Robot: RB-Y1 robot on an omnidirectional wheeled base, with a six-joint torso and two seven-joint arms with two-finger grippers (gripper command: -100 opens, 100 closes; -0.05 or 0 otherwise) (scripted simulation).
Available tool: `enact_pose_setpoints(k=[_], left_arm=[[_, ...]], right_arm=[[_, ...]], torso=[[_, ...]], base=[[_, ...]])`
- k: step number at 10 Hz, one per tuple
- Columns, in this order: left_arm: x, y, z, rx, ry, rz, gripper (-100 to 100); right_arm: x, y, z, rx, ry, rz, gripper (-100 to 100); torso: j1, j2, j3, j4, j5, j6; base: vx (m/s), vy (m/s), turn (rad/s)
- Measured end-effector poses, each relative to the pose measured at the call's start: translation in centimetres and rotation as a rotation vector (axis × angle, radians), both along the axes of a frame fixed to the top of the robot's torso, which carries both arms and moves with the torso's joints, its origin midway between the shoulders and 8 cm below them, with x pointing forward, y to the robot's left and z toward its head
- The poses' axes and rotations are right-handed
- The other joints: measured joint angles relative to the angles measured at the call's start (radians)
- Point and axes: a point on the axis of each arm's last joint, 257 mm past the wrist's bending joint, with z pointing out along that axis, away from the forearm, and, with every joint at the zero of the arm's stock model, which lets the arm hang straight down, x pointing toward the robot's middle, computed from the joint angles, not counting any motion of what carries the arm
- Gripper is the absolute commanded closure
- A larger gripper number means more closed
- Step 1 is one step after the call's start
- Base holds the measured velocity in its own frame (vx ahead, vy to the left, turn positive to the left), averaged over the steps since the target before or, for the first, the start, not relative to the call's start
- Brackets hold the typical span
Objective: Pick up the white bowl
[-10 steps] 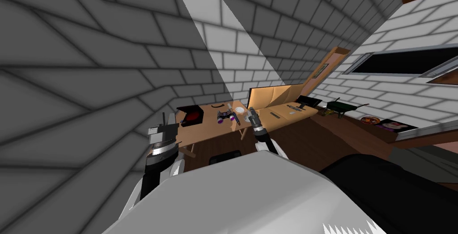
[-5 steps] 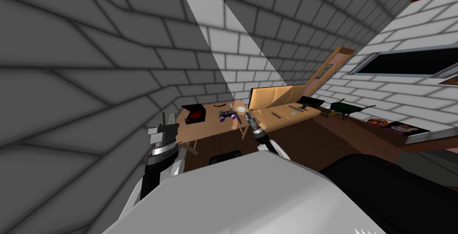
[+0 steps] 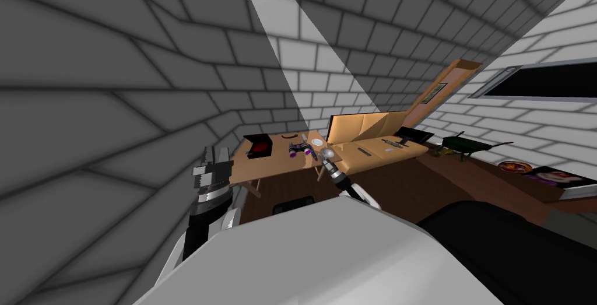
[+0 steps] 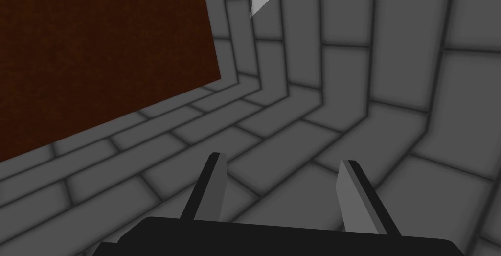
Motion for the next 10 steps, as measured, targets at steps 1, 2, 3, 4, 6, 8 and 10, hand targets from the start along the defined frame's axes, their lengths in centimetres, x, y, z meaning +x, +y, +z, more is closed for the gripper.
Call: enact_pose_setpoints(k=[1, 2, 3, 4, 6, 8, 10], left_arm=[[0.0, 0.0, 0.0, 0.000, 0.000, 0.000, 0], [0.0, 0.0, 0.0, 0.000, 0.000, 0.000, 0], [0.0, 0.0, 0.0, 0.000, 0.000, 0.000, 0], [0.0, 0.0, 0.0, 0.000, 0.000, 0.000, 0], [0.0, 0.0, 0.0, 0.000, 0.000, 0.000, 0], [0.0, 0.0, 0.0, 0.000, 0.000, 0.000, 0], [0.0, 0.0, 0.0, 0.000, 0.000, 0.000, 0]], right_arm=[[-0.2, -0.2, -1.5, -0.049, 0.024, 0.008, -100], [-0.4, -0.5, -2.5, -0.077, 0.041, 0.010, -100], [-0.5, -0.8, -4.4, -0.125, 0.067, 0.017, -100], [-0.9, -1.5, -6.4, -0.195, 0.099, 0.028, -100], [-1.4, -2.7, -9.9, -0.312, 0.161, 0.041, -100], [-2.2, -3.6, -12.5, -0.399, 0.212, 0.051, -100], [-2.8, -4.9, -15.0, -0.485, 0.252, 0.063, -100]], torso=[[0.000, -0.001, 0.000, 0.000, 0.000, 0.000], [-0.001, -0.001, -0.001, 0.000, 0.000, 0.000], [-0.001, -0.002, -0.001, 0.000, 0.000, 0.000], [0.000, -0.002, -0.001, 0.000, 0.000, 0.000], [-0.001, -0.003, -0.002, -0.001, 0.000, 0.000], [-0.002, -0.003, -0.002, -0.001, 0.000, 0.000], [-0.002, -0.003, -0.002, -0.001, 0.000, 0.000]], base=[[-0.010, 0.023, 0.071], [-0.002, 0.025, 0.248], [0.003, 0.043, 0.105], [0.013, 0.050, 0.188], [0.016, 0.027, 0.109], [0.019, 0.017, 0.123], [0.019, 0.011, 0.104]])
